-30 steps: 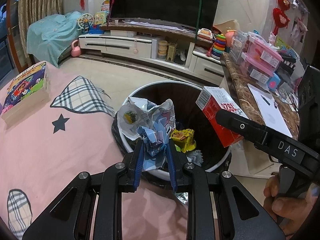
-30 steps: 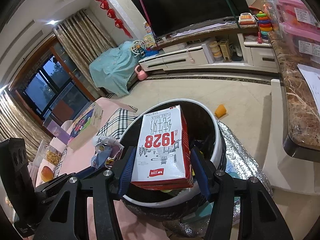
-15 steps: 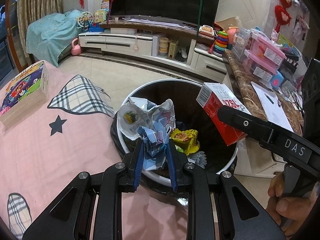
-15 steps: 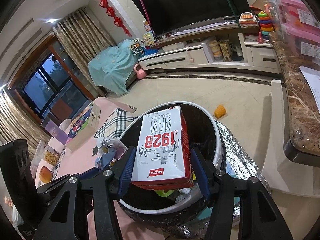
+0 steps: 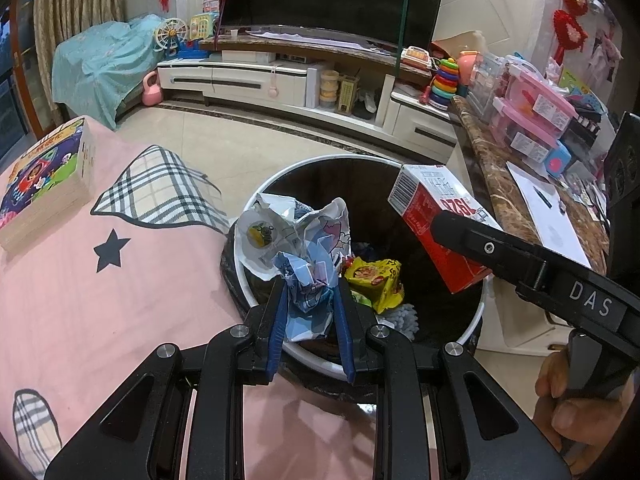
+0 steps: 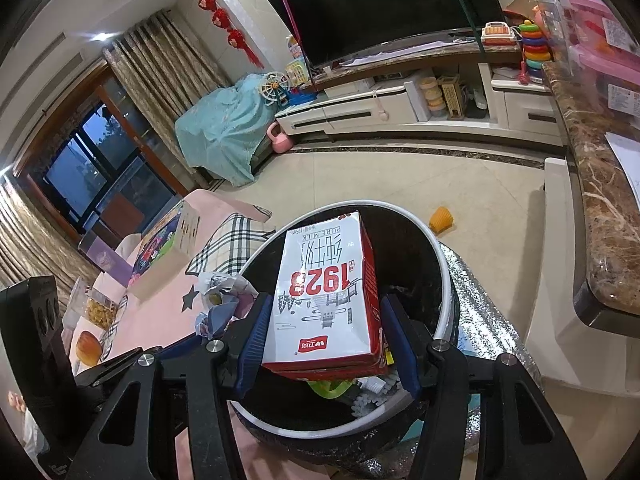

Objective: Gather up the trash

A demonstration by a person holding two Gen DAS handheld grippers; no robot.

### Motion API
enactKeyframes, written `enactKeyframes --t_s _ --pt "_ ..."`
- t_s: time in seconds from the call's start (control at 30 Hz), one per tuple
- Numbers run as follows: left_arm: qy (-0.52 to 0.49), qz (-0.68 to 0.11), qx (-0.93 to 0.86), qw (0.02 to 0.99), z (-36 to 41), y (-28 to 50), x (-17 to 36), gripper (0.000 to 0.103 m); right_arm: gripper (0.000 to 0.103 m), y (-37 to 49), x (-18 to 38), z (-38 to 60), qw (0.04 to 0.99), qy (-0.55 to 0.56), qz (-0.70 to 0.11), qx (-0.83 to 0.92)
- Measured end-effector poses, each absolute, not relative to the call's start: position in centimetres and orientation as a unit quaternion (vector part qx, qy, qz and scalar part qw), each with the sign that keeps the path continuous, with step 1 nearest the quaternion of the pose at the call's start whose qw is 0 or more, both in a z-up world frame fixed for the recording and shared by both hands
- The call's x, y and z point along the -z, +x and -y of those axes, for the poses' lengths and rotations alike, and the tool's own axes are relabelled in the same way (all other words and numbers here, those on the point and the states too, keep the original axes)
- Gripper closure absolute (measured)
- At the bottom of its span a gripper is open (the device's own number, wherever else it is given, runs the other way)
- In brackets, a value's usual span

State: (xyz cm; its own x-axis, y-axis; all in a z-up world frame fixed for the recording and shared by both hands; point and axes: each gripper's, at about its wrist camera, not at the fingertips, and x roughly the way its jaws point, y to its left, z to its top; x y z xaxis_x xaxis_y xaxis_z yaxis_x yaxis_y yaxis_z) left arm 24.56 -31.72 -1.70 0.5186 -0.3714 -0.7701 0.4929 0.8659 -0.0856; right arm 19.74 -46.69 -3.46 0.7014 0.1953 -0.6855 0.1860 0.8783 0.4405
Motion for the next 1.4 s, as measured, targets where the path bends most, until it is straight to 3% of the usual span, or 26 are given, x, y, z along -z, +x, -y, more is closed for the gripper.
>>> enactKeyframes --t_s 0.43,0.6,0.73,0.87,1.13,1.4 --pt "0.072 -0.43 0.25 0.865 31.8 25.2 1.8 0.076 0.047 20.3 3.8 46.9 0.885 0.248 -0.395 0.002" --pt "0.066 -0.425 0.244 0.869 31.0 25.0 1.5 0.049 0.042 20.2 3.7 47.4 0.88 0.268 -0.393 0.003" --pt "0.052 -0.422 0.242 0.872 29.8 24.6 1.2 0.047 0.035 19.6 3.1 47.4 0.884 0.265 -0.385 0.008" --pt "0.032 -0.414 0.235 0.879 27.7 23.6 0.9 0.045 0.035 19.0 2.5 47.1 0.887 0.264 -0.38 0.009" --pt "-0.02 -0.39 0.214 0.895 22.4 20.5 -0.1 0.038 0.018 16.6 1.0 44.6 0.897 0.252 -0.362 0.004" --pt "-0.054 -0.359 0.183 0.914 17.1 16.0 -0.3 0.033 0.016 13.2 1.3 41.0 0.902 0.239 -0.36 0.007"
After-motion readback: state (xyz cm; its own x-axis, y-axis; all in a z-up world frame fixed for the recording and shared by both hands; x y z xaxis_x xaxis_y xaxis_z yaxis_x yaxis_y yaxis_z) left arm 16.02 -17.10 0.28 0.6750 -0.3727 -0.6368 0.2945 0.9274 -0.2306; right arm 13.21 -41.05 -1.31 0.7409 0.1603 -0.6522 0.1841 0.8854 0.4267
